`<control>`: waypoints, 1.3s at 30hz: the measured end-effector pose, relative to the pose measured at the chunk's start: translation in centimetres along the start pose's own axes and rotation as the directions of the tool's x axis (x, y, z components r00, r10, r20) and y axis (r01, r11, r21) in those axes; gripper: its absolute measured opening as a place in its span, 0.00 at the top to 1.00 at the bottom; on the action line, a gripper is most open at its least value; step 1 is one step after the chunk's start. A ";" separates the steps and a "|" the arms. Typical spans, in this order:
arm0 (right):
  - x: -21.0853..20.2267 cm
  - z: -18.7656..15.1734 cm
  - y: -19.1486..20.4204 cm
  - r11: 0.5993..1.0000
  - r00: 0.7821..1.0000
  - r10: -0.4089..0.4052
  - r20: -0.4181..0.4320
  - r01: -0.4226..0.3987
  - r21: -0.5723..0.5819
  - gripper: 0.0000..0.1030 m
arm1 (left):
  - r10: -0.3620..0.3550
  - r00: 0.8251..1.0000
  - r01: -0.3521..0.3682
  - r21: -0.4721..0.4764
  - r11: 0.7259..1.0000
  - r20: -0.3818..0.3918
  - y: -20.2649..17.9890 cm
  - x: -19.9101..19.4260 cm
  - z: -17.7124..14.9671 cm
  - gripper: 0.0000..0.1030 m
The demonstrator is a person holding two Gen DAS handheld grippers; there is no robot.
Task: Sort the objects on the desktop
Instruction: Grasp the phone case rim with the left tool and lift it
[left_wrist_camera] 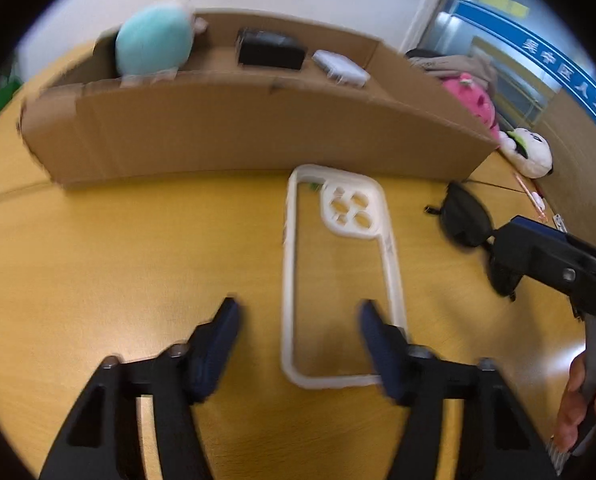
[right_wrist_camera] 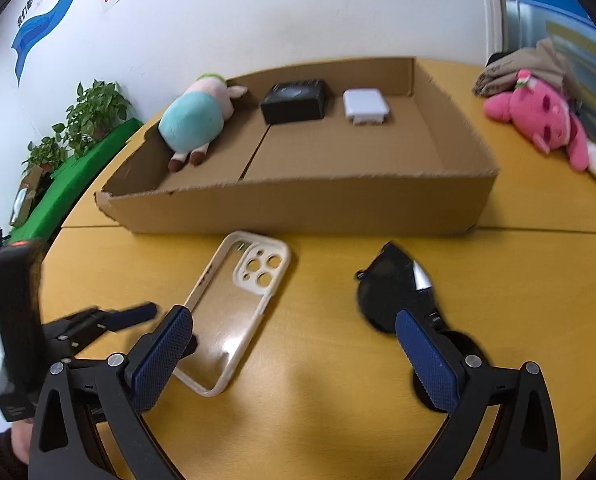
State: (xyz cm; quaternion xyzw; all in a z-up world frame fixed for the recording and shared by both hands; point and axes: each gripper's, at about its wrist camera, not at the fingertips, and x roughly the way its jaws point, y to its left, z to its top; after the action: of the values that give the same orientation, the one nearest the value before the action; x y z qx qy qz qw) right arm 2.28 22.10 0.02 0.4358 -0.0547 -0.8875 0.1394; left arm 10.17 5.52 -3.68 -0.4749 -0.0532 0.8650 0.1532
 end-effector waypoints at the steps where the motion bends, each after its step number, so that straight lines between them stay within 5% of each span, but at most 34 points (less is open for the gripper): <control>1: 0.3 -0.2 0.2 1.000 1.000 0.009 -0.004 -0.009 0.003 0.00 | 0.013 1.000 -0.013 -0.005 1.000 0.000 0.3 -0.1 0.0 0.77; 3: 1.0 -0.4 0.6 0.999 0.999 0.031 -0.018 -0.031 0.012 0.00 | 0.017 1.000 -0.017 -0.034 0.999 -0.008 1.0 -0.1 0.0 0.93; 10: 4.4 -1.5 2.6 0.996 0.992 0.088 -0.089 -0.087 0.015 0.01 | 0.056 0.998 -0.056 -0.026 0.998 -0.003 1.2 -0.7 -0.7 0.94; 13: 6.0 -1.9 3.8 0.993 0.987 0.113 -0.114 -0.114 -0.007 0.11 | 0.054 0.999 -0.054 -0.027 0.998 -0.007 1.2 -0.9 -1.1 0.94; 18: 6.6 -2.1 4.9 0.997 0.997 0.026 -0.072 -0.031 -0.071 0.17 | 0.051 0.999 -0.051 -0.022 0.998 -0.008 1.2 -1.2 -1.5 0.95; 21: 6.9 -2.0 5.1 0.994 0.998 -0.031 -0.052 0.025 -0.110 0.30 | 0.050 0.999 -0.050 -0.031 0.998 -0.004 1.2 -1.3 -1.7 0.95; 23: 7.0 -1.9 5.3 0.989 0.997 -0.067 -0.036 0.062 -0.137 0.57 | 0.053 0.999 -0.053 -0.027 0.998 -0.005 1.1 -1.3 -1.7 0.95; 26: 7.1 -1.9 5.1 0.989 0.999 -0.033 -0.025 0.029 -0.146 0.84 | 0.053 0.999 -0.053 -0.024 0.998 -0.008 1.0 -1.4 -1.9 0.95; 33: 6.5 -2.2 4.5 0.994 1.000 0.025 -0.019 -0.026 -0.109 0.86 | 0.049 0.999 -0.049 -0.020 0.999 0.018 0.3 -2.4 -2.4 0.95; 39: 2.3 -1.0 4.9 0.993 0.992 0.072 0.106 -0.062 -0.096 0.87 | 0.054 0.993 -0.055 0.011 0.998 0.108 -1.3 -5.9 -1.2 0.96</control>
State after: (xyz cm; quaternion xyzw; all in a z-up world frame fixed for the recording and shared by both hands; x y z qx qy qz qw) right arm 2.72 16.80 -1.31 0.3777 -0.0359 -0.9063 0.1861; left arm 14.43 4.83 0.76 -0.4278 -0.0425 0.8935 0.1296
